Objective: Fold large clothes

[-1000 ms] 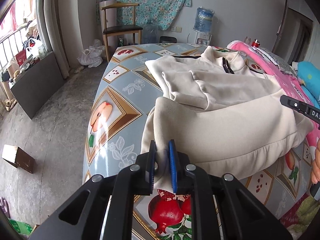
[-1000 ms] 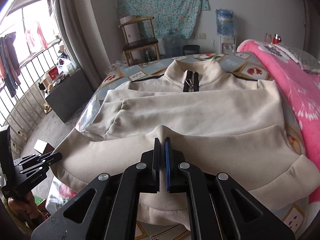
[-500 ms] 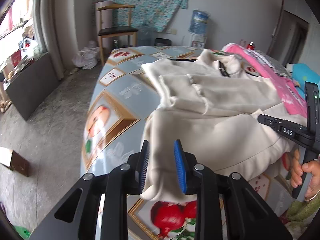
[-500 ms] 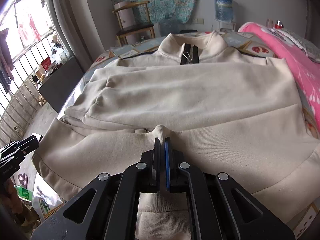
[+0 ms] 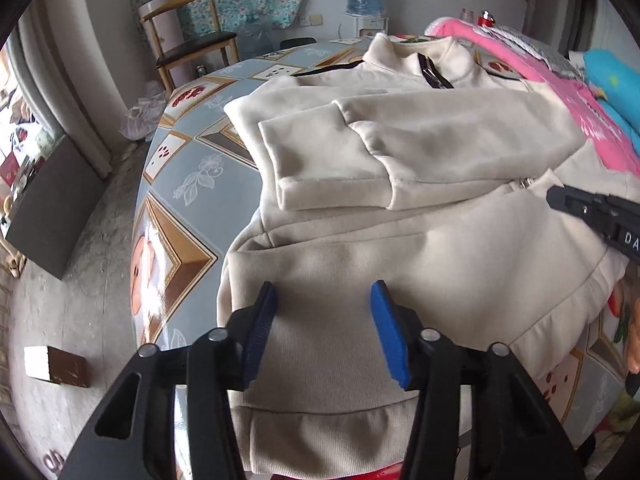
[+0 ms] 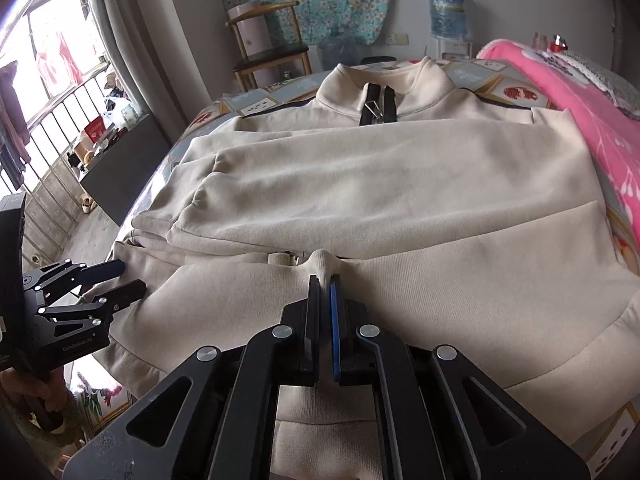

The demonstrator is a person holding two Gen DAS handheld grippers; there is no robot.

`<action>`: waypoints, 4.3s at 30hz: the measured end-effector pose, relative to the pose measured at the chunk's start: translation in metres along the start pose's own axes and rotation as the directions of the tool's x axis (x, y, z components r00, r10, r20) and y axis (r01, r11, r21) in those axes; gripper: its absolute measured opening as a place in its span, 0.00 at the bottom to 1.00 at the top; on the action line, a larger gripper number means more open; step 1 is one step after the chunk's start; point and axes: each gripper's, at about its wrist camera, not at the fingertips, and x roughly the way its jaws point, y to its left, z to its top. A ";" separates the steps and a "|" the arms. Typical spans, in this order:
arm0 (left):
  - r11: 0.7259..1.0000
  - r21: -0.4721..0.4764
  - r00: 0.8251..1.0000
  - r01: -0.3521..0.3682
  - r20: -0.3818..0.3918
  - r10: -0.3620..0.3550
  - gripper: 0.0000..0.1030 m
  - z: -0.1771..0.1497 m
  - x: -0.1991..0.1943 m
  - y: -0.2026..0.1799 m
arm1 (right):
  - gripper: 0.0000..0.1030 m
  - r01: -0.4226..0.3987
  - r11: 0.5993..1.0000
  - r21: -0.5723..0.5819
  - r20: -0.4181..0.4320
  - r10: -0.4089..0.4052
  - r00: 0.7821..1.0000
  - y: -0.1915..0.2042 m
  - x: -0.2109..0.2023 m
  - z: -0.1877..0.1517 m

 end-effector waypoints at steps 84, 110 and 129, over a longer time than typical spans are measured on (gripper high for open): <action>0.900 0.320 0.940 0.297 0.069 -0.335 0.13 0.039 0.008 -0.157 | 0.25 0.317 0.920 0.233 0.030 -0.332 0.943 -0.160 -0.049 0.024; 0.858 0.237 0.887 0.456 -0.040 -0.460 0.13 0.053 0.018 -0.134 | 0.37 0.045 0.999 0.007 -0.043 -0.045 0.998 -0.041 -0.074 -0.037; 0.868 0.237 0.896 0.436 -0.027 -0.443 0.21 0.065 -0.018 -0.120 | 0.73 0.040 0.993 0.106 -0.067 -0.033 0.997 -0.069 -0.076 -0.017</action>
